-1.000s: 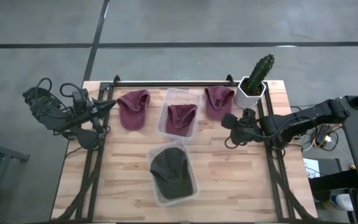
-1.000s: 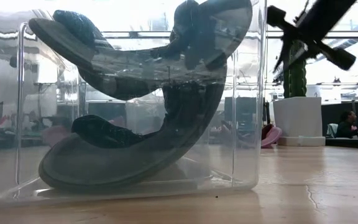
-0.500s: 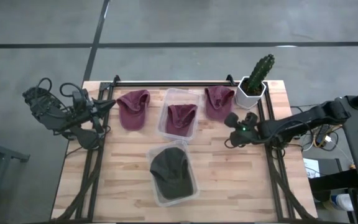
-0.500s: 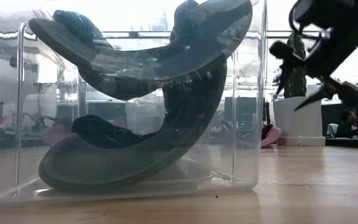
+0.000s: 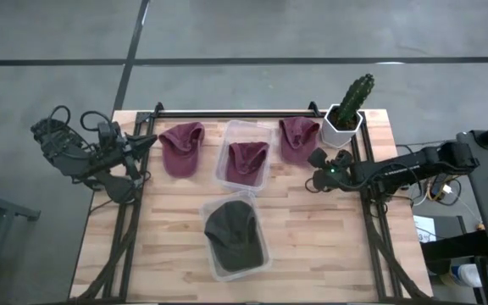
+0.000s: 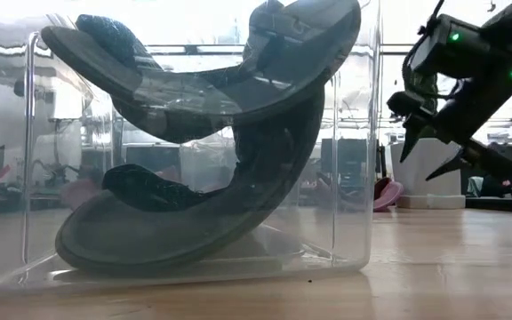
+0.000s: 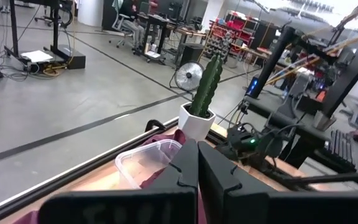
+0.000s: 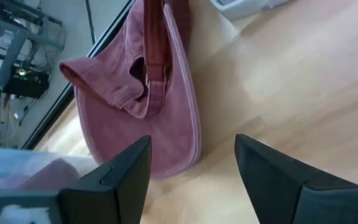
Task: Pick & Place hat
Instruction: Put the right red cap into the top transparent bin
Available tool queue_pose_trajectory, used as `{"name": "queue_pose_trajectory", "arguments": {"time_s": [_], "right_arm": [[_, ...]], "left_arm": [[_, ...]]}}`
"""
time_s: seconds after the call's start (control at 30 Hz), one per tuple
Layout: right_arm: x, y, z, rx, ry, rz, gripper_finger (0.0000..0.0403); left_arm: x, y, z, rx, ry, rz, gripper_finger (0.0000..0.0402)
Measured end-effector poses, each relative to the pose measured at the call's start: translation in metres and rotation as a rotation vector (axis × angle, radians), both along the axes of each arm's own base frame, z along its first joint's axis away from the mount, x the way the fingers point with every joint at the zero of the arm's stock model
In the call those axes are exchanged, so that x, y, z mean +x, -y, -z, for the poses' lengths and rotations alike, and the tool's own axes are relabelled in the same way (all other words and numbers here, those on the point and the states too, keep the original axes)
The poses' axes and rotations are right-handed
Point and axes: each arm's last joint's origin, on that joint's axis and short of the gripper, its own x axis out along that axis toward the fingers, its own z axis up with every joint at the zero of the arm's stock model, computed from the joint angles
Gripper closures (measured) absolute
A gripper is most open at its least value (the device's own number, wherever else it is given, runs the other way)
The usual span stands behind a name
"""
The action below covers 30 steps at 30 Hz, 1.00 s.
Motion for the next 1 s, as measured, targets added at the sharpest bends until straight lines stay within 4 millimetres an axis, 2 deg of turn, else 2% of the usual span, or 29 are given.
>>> {"name": "queue_pose_trajectory", "arguments": {"time_s": [0.3,0.47,0.83,1.0], "right_arm": [[0.001,0.021,0.007,-0.031,0.049,0.059,0.0179],[-0.004,0.031,0.016,0.017,0.081,0.085,0.0179],[-0.006,0.043,0.022,0.037,0.173,0.097,0.0179],[-0.002,0.046,0.024,0.108,0.186,0.034,0.0179]], "left_arm": [[0.000,0.000,-0.002,-0.018,0.026,-0.019,0.0399],[-0.001,-0.001,-0.003,-0.018,0.032,-0.032,0.0399],[-0.003,-0.003,-0.006,-0.023,0.050,-0.057,0.0399],[-0.003,-0.003,-0.006,-0.072,0.081,-0.060,0.0399]]}}
